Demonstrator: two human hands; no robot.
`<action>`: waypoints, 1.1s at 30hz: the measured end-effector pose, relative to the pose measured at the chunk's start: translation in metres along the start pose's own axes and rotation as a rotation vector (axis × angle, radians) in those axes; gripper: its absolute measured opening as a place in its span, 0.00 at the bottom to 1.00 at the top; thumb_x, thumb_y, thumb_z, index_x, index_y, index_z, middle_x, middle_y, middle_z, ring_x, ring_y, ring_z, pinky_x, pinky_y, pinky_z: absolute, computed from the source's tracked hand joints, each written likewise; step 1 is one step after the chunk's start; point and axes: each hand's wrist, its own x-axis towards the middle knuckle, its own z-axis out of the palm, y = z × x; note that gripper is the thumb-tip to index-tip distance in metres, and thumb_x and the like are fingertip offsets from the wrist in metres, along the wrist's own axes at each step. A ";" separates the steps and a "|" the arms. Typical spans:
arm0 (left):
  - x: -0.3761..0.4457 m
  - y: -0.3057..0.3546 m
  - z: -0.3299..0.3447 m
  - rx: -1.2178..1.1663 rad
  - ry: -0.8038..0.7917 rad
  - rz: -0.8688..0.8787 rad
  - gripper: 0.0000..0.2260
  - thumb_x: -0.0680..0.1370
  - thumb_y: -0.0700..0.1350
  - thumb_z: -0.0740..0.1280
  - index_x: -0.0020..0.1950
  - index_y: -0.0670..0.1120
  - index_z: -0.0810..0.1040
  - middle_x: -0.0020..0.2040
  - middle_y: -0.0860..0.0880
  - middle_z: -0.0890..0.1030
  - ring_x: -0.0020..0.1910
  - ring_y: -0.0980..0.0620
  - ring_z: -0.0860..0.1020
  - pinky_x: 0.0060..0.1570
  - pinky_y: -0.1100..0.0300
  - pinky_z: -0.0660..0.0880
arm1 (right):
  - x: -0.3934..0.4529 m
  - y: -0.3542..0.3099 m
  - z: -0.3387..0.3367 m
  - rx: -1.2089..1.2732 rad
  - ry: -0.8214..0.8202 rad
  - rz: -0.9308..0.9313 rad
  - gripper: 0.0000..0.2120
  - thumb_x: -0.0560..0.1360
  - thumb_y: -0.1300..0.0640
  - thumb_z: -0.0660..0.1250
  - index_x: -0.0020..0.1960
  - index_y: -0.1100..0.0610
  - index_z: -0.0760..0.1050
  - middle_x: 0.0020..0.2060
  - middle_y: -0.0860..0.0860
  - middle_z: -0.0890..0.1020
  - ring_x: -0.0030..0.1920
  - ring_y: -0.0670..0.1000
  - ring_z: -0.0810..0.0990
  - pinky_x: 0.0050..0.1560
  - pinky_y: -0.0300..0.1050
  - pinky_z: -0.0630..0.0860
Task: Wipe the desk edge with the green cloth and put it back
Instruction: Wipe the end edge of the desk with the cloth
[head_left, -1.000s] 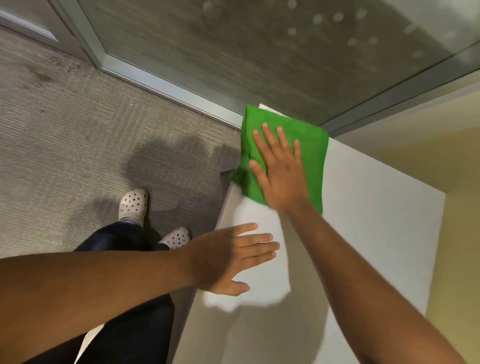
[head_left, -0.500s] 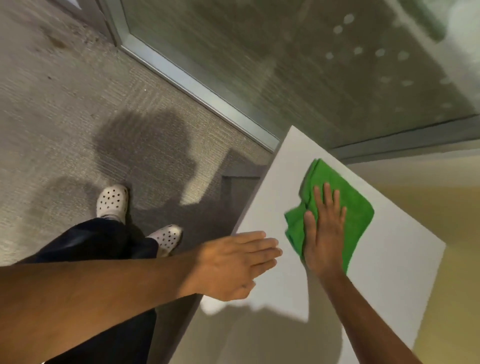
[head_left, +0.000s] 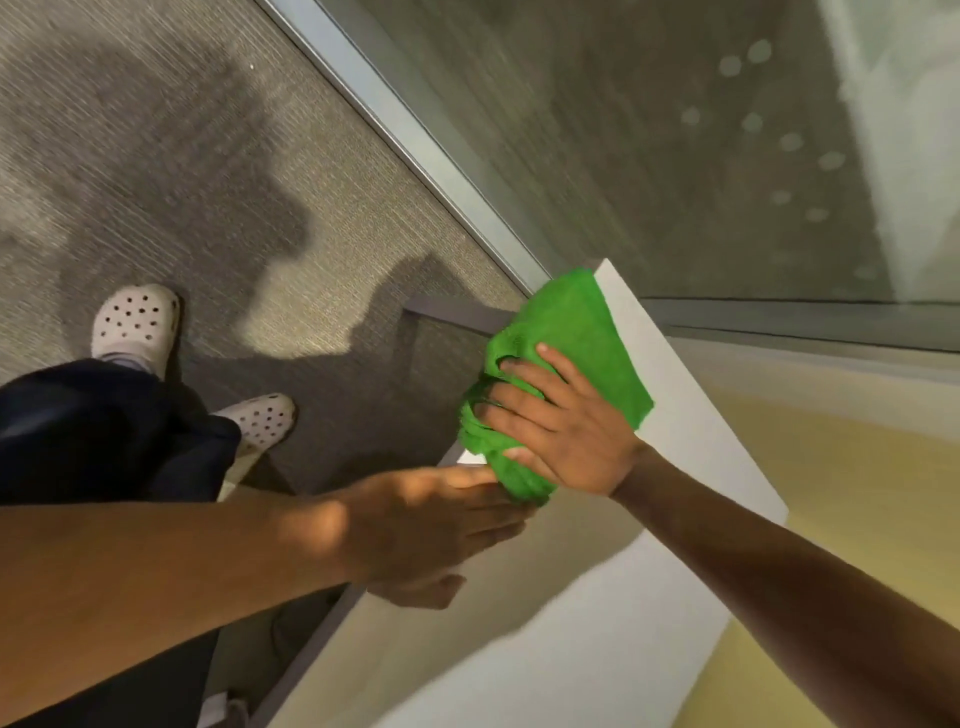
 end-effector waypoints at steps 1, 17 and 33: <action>0.001 0.000 0.000 0.010 0.005 0.004 0.37 0.78 0.63 0.61 0.80 0.40 0.70 0.81 0.40 0.70 0.81 0.41 0.58 0.81 0.44 0.37 | 0.002 -0.001 0.001 -0.005 0.000 -0.001 0.22 0.88 0.45 0.47 0.73 0.53 0.70 0.69 0.52 0.72 0.74 0.61 0.70 0.85 0.62 0.50; -0.001 0.000 0.006 -0.133 0.028 -0.012 0.37 0.79 0.60 0.60 0.82 0.38 0.66 0.84 0.39 0.65 0.84 0.42 0.59 0.81 0.44 0.31 | 0.007 -0.009 -0.012 0.004 -0.073 0.086 0.22 0.88 0.45 0.49 0.71 0.56 0.72 0.65 0.57 0.84 0.74 0.61 0.71 0.84 0.63 0.51; -0.004 0.003 -0.001 -0.328 0.149 -0.094 0.36 0.73 0.56 0.68 0.78 0.39 0.71 0.79 0.41 0.72 0.79 0.42 0.68 0.84 0.47 0.49 | 0.009 0.007 -0.007 0.260 0.476 1.565 0.24 0.85 0.46 0.55 0.61 0.66 0.76 0.57 0.61 0.80 0.61 0.63 0.77 0.67 0.62 0.70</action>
